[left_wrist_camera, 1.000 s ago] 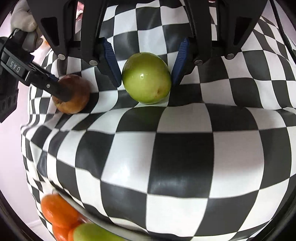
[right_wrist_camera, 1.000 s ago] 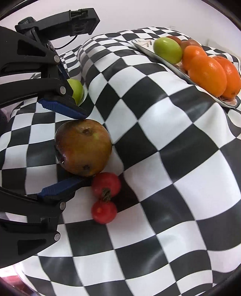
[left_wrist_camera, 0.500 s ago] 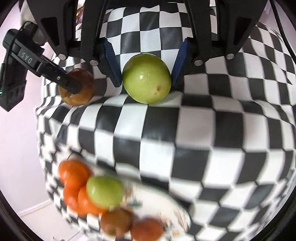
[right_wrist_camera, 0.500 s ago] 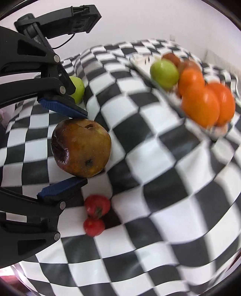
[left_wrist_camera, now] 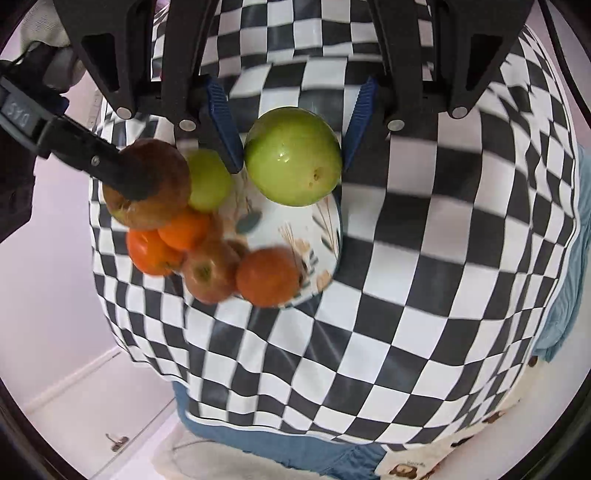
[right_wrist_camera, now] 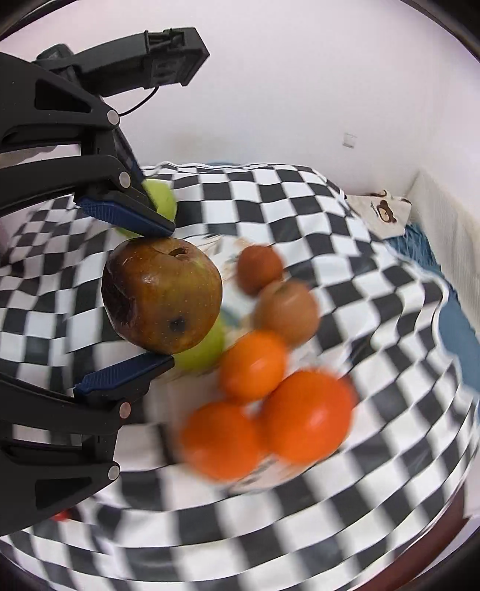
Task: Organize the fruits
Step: 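Carry the green and brown apples onto the floral plate and open both tools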
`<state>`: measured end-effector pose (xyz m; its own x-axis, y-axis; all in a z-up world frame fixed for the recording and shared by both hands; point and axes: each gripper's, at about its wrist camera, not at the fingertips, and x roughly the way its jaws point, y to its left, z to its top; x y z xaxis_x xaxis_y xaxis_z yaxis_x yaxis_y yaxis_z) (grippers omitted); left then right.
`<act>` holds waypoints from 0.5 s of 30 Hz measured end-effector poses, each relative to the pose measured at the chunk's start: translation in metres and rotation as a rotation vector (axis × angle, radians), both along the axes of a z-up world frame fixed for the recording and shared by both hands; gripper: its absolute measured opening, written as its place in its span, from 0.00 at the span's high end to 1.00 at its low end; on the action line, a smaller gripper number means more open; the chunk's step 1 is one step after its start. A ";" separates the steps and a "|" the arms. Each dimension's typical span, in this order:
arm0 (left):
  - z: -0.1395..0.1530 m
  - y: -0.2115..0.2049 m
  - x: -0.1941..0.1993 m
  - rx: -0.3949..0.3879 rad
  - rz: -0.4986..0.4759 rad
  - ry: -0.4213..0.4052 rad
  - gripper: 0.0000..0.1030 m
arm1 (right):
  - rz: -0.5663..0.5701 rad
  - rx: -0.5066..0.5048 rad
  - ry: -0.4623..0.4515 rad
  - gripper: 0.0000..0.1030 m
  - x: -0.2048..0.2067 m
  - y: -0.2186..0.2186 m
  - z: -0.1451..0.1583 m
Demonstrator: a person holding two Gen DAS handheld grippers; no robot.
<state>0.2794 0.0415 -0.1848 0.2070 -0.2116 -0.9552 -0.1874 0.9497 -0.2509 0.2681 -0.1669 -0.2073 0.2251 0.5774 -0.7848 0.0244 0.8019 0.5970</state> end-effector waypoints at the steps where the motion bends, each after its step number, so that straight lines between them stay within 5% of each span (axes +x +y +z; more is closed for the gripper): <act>1: -0.006 0.005 -0.008 0.004 0.003 0.005 0.49 | 0.007 -0.009 0.005 0.35 0.010 0.004 0.000; 11: -0.023 0.013 0.019 -0.040 0.006 0.047 0.49 | 0.077 -0.054 0.167 0.31 0.062 0.026 -0.030; 15: -0.018 0.013 0.024 -0.025 0.002 0.045 0.20 | 0.057 -0.052 0.150 0.10 0.055 0.012 -0.020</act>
